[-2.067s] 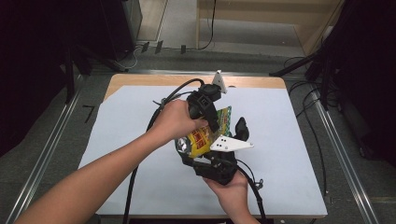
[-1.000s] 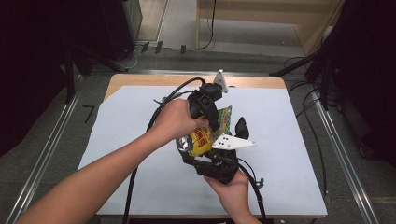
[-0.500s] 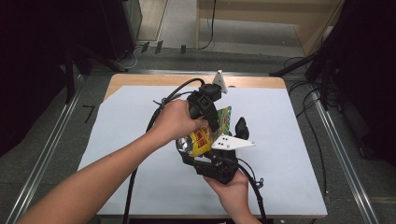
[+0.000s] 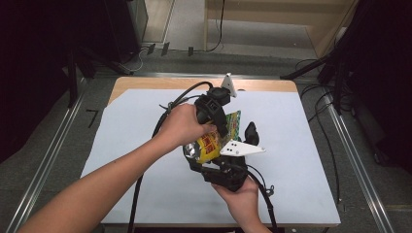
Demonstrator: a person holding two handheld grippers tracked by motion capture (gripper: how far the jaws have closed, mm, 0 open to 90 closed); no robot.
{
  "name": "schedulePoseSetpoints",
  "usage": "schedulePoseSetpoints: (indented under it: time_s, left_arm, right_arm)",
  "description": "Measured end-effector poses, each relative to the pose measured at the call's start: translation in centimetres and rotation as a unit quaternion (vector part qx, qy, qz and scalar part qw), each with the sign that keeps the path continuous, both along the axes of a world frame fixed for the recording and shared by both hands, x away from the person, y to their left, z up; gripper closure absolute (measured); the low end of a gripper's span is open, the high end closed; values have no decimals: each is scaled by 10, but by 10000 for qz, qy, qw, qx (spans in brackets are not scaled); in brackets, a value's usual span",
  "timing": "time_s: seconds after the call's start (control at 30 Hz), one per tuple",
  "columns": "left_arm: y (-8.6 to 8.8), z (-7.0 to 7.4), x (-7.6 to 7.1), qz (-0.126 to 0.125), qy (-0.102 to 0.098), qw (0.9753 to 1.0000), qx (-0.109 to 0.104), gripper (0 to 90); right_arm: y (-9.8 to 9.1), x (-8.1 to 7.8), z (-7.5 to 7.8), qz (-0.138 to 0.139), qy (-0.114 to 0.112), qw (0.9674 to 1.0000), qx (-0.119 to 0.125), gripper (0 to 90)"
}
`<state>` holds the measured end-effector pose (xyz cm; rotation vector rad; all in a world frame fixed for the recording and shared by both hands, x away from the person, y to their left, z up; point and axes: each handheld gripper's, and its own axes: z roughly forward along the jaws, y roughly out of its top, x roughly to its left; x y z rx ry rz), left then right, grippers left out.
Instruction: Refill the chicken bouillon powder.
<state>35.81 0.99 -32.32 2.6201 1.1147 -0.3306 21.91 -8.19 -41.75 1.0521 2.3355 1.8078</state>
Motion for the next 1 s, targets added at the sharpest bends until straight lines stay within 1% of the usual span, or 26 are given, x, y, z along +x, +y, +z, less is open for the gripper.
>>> schedulePoseSetpoints:
  time_s: [0.57, 0.7, 0.83, 1.0]
  left_arm:
    - [1, 0, 0, 18, 5, 10000, 10, 828]
    - [2, -1, 1, 23, 54, 10000, -39, 825]
    - [2, -1, 0, 48, 31, 10000, -43, 825]
    - [3, -2, 0, 41, 47, 10000, -63, 824]
  right_arm:
    - [0, 0, 0, 14, -13, 10000, -19, 630]
    - [0, 0, 0, 5, 1, 10000, -26, 629]
    - [1, 0, 0, 20, -3, 10000, -47, 630]
    - [1, 0, 0, 28, -15, 10000, -69, 630]
